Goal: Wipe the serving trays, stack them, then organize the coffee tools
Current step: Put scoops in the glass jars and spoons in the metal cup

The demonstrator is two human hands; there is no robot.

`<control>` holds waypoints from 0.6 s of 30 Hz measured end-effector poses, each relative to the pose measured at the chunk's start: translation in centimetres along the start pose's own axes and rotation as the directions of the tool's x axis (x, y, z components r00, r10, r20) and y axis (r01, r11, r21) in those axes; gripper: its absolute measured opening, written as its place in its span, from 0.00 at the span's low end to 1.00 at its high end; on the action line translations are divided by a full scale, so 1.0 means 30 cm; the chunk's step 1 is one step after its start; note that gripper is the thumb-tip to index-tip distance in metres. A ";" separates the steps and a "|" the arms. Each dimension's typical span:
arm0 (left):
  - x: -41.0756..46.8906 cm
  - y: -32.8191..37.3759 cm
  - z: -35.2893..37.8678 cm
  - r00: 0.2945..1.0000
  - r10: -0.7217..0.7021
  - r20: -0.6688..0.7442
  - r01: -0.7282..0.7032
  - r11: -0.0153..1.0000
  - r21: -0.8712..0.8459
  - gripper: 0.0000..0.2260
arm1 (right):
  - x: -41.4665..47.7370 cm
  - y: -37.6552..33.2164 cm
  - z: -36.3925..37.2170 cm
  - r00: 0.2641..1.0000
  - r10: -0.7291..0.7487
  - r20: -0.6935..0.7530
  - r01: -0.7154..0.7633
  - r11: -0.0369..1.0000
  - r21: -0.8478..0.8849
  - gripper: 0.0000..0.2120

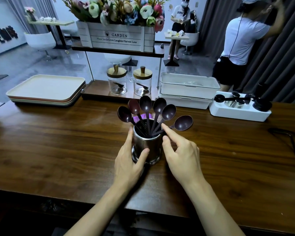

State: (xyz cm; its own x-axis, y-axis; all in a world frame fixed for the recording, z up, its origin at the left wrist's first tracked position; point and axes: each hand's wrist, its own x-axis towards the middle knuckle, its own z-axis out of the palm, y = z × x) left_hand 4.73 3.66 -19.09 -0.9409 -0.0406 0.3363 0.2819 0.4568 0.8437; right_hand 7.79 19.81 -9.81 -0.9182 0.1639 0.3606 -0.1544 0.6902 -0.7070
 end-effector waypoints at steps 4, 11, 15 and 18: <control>0.000 0.002 0.000 1.000 0.000 -0.005 0.000 1.000 0.013 0.37 | 0.013 0.002 -0.003 1.000 0.019 0.020 -0.018 1.000 -0.018 0.18; 0.002 -0.007 0.000 1.000 -0.015 0.003 0.015 1.000 -0.015 0.39 | 0.017 0.000 0.019 0.999 0.038 -0.029 -0.039 0.999 -0.033 0.15; 0.003 -0.014 0.001 1.000 -0.014 -0.002 0.014 0.999 -0.041 0.39 | 0.009 -0.005 0.038 0.998 0.053 -0.023 -0.054 0.998 -0.025 0.16; 0.004 -0.015 0.000 1.000 -0.011 0.005 0.011 0.999 -0.049 0.39 | 0.000 -0.004 0.060 0.998 0.066 -0.017 -0.067 0.998 -0.020 0.17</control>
State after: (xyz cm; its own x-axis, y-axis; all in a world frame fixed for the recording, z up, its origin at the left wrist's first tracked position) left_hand 4.48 3.45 -19.43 -0.9449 -0.0413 0.3247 0.2799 0.4121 0.8671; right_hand 7.15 18.47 -10.82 -0.9203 0.2209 0.3229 -0.0856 0.6918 -0.7170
